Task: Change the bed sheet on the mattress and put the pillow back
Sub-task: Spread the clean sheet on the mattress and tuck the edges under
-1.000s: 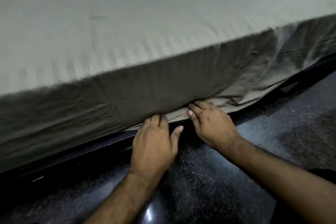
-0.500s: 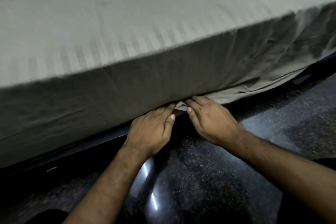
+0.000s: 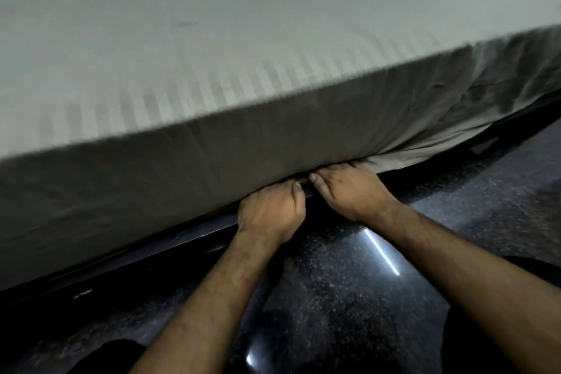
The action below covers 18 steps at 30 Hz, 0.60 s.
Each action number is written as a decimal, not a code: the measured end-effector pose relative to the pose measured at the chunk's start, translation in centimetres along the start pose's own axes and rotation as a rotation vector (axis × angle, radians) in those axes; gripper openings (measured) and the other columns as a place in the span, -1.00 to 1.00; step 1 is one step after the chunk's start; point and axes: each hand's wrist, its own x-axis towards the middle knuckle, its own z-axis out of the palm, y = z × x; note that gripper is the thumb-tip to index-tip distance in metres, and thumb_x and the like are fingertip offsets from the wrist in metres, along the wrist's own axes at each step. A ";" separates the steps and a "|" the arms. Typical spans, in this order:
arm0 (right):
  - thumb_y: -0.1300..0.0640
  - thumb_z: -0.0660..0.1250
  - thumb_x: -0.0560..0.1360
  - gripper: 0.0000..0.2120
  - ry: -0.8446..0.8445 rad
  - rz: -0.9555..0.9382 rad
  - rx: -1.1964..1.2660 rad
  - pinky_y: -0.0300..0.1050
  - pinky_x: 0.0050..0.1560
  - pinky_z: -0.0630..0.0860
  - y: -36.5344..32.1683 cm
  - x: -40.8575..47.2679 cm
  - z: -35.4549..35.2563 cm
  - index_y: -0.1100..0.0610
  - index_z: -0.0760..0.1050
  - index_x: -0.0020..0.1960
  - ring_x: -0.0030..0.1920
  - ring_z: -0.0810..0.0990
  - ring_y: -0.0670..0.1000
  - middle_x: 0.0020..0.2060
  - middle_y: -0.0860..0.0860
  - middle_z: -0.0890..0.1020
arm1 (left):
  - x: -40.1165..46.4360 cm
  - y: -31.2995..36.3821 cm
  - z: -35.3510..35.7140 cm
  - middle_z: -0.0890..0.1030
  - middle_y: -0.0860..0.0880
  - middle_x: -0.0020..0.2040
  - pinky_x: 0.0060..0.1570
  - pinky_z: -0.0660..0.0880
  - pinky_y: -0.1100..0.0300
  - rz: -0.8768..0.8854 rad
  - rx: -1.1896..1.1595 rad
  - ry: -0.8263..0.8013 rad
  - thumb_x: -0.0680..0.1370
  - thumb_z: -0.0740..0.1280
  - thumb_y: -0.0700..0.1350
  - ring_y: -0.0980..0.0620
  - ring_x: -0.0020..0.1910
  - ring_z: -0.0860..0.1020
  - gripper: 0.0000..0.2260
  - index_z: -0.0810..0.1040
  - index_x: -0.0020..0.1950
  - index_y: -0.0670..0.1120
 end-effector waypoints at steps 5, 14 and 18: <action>0.06 0.12 0.60 -0.65 0.060 0.016 0.211 0.00 0.25 0.44 -0.1 -2.4 -0.4 0.12 0.50 0.30 0.20 0.57 0.11 0.17 0.07 0.63 | 1.2 0.3 0.5 0.69 -0.10 0.12 0.02 0.55 0.02 -0.017 -0.022 0.033 0.69 0.05 0.06 -0.16 0.11 0.64 -0.63 0.61 0.15 -0.05; -0.09 0.01 0.64 -0.53 -0.264 0.166 0.078 0.08 0.38 0.42 1.4 4.0 -0.4 0.03 0.43 0.45 0.45 0.43 0.14 0.48 0.10 0.43 | -1.0 -2.2 1.3 0.58 -0.18 0.34 0.17 0.55 0.04 0.387 0.020 0.145 0.65 0.03 0.06 -0.14 0.24 0.60 -0.48 0.45 0.46 -0.20; -0.11 0.01 0.66 -0.46 -0.332 0.157 0.116 0.13 0.54 0.21 1.4 5.2 -0.3 0.01 0.19 0.60 0.59 0.17 0.14 0.61 0.05 0.17 | 0.1 -1.0 1.0 0.47 -0.15 0.48 0.40 0.40 0.07 0.437 -0.082 0.041 0.61 -0.06 0.09 -0.08 0.43 0.46 -0.40 0.29 0.58 -0.14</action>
